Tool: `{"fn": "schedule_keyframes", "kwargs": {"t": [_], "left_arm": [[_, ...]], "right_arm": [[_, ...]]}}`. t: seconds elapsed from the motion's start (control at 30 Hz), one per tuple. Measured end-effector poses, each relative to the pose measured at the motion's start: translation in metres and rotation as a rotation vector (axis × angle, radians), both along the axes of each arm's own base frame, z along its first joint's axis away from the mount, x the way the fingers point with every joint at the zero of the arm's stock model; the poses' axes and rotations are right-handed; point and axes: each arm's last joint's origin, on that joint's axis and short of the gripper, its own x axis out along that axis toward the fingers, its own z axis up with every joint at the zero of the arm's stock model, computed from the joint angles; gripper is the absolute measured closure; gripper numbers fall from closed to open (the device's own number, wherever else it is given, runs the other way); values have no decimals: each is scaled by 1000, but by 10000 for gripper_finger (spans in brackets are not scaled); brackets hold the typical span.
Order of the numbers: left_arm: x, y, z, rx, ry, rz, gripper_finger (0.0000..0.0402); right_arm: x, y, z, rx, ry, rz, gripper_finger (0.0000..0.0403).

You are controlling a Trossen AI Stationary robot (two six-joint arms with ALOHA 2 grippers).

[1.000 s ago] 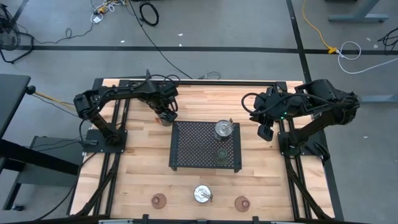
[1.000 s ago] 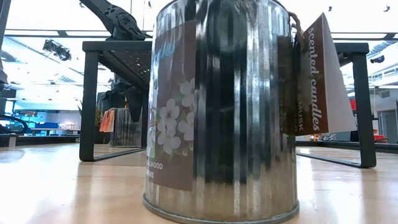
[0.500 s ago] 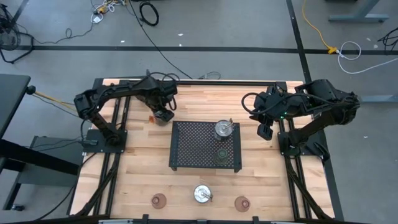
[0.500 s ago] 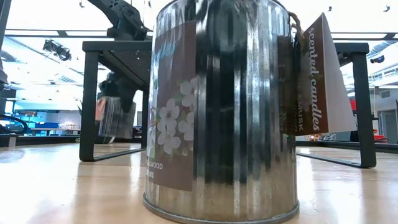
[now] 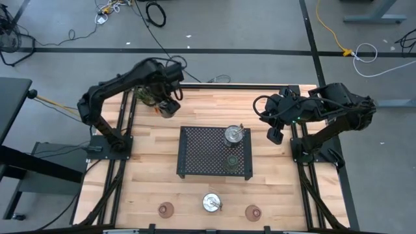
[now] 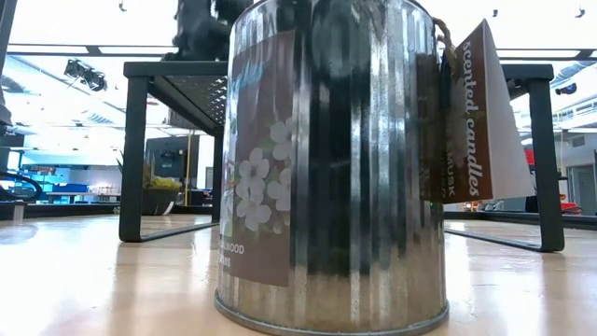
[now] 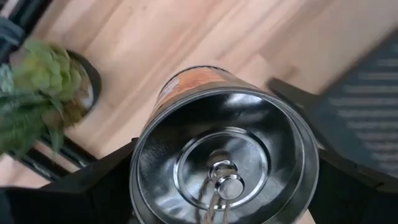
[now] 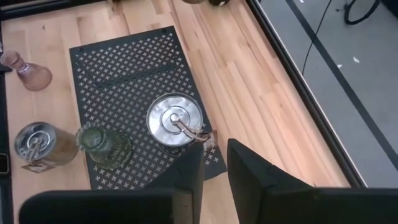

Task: Pick & Place candle stick holders
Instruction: Put the silver scented candle on the shelf aligned with the silver scented candle

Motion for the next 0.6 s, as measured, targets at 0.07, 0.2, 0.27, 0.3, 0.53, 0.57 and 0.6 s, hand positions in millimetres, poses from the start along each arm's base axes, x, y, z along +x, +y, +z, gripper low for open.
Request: {"fn": "schedule_keyframes", "kwargs": {"t": [0.07, 0.2, 0.27, 0.3, 0.53, 0.57, 0.6], "left_arm": [[1, -6, 17, -12, -53, 24, 36], [9, -25, 43, -36, -186, 44, 36], [13, -38, 52, -48, -226, 28, 36], [16, -44, 55, -50, -250, 21, 36], [31, -86, 59, -77, -282, -6, 36], [35, -91, 58, -75, -281, -7, 36], [40, -94, 56, -75, -283, -16, 36]], "right_arm": [[0, 0, 0, -5, -1, -4, 330], [0, 0, 0, -4, -7, -4, 330], [1, 0, 1, -7, -16, -8, 330], [1, 0, 1, -11, -18, -11, 330], [1, -1, 1, -34, -17, -3, 330], [1, -1, 1, -37, -17, 1, 330], [1, -1, 1, -38, -17, 3, 330]]}}
